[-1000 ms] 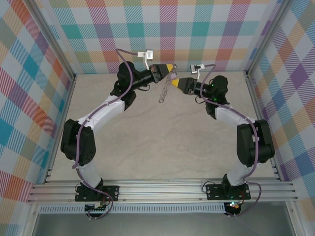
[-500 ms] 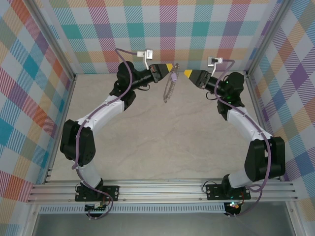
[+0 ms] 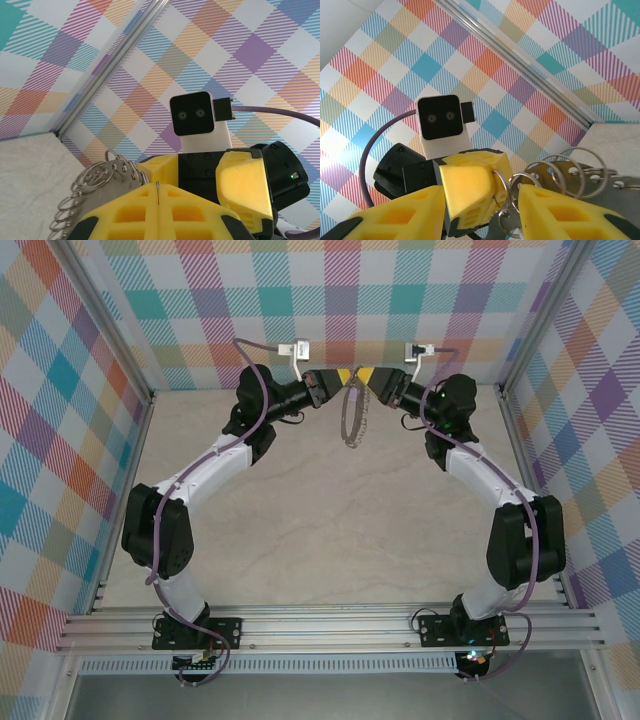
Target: Put the keys on the keyring
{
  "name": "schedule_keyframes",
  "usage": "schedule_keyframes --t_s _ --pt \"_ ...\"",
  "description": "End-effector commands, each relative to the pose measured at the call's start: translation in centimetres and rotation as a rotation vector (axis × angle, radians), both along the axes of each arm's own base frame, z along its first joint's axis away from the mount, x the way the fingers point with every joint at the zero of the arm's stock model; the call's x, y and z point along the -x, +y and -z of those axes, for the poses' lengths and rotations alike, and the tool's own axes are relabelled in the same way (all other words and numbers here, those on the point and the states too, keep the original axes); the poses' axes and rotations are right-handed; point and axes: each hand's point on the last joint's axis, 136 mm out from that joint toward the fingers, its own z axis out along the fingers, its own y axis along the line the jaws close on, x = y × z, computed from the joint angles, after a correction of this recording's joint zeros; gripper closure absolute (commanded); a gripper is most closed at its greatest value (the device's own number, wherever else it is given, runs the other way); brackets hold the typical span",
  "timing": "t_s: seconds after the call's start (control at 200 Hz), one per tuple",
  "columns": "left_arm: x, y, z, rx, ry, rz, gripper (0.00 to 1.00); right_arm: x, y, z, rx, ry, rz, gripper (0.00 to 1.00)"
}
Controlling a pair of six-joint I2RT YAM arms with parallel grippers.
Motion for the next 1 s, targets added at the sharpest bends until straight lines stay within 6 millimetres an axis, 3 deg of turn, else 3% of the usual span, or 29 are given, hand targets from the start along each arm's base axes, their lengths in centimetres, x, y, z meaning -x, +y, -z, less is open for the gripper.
schedule_keyframes --t_s 0.0,0.485,0.885,0.995 --pt "2.45 0.45 -4.81 0.075 -0.114 0.011 1.0 -0.04 0.43 -1.25 -0.015 -0.048 -0.004 0.58" --pt "2.25 0.38 -4.57 0.074 -0.109 0.006 1.0 0.01 1.21 -1.02 -0.019 -0.046 -0.042 0.69" --pt "2.2 0.3 -4.45 0.075 -0.104 0.008 1.0 -0.18 1.27 -1.32 -0.015 -0.054 -0.045 1.0" --pt "2.11 0.2 -4.25 0.068 -0.096 0.011 1.0 -0.32 1.34 -1.34 -0.002 -0.057 -0.049 1.0"
